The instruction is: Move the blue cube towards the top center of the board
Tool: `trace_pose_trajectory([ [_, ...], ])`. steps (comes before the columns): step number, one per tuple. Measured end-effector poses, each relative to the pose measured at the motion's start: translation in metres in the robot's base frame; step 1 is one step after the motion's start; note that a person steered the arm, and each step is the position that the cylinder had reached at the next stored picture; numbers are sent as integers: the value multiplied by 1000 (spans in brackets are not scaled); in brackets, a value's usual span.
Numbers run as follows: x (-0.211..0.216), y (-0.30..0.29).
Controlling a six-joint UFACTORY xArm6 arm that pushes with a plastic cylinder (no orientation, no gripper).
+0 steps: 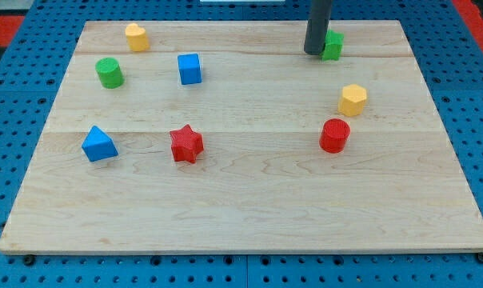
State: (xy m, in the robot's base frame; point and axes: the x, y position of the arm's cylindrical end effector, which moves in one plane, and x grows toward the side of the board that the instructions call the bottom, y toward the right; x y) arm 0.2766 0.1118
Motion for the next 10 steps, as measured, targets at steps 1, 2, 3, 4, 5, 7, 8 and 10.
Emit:
trace_pose_trajectory([
  [1, 58, -55],
  [2, 97, -142],
  [3, 84, -201],
  [4, 64, -220],
  [5, 44, -223],
  [7, 29, -191],
  [8, 22, -175],
  [10, 9, -138],
])
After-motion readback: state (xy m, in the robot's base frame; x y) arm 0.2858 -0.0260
